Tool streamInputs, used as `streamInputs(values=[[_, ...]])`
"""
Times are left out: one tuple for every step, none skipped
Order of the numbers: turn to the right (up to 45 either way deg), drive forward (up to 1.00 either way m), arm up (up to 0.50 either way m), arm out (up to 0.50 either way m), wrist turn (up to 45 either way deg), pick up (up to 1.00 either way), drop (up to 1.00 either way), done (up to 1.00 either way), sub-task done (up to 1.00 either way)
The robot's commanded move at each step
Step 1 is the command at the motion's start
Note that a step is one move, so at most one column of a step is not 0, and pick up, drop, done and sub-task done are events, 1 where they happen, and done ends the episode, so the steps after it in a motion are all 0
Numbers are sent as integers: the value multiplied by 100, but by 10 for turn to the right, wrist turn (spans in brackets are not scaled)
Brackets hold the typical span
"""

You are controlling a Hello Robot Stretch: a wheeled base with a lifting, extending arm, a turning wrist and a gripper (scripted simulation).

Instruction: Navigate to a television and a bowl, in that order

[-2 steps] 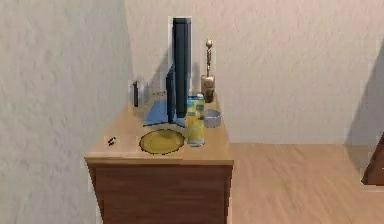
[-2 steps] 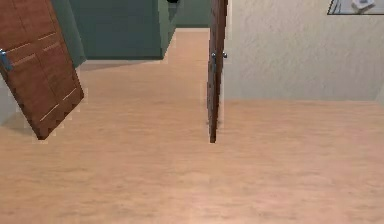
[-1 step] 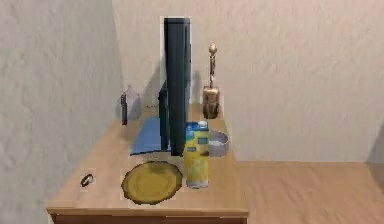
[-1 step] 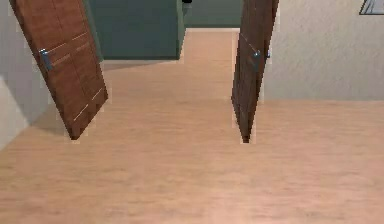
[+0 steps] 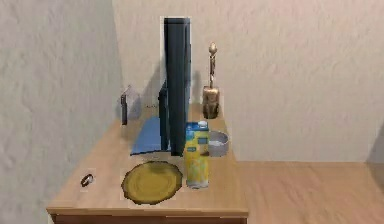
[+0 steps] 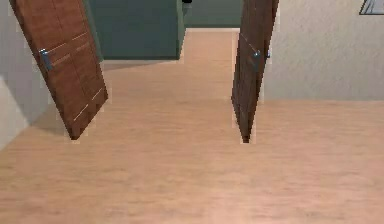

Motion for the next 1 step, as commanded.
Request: streamInputs(values=[[360,0,0,0,0,0,0,0,0]])
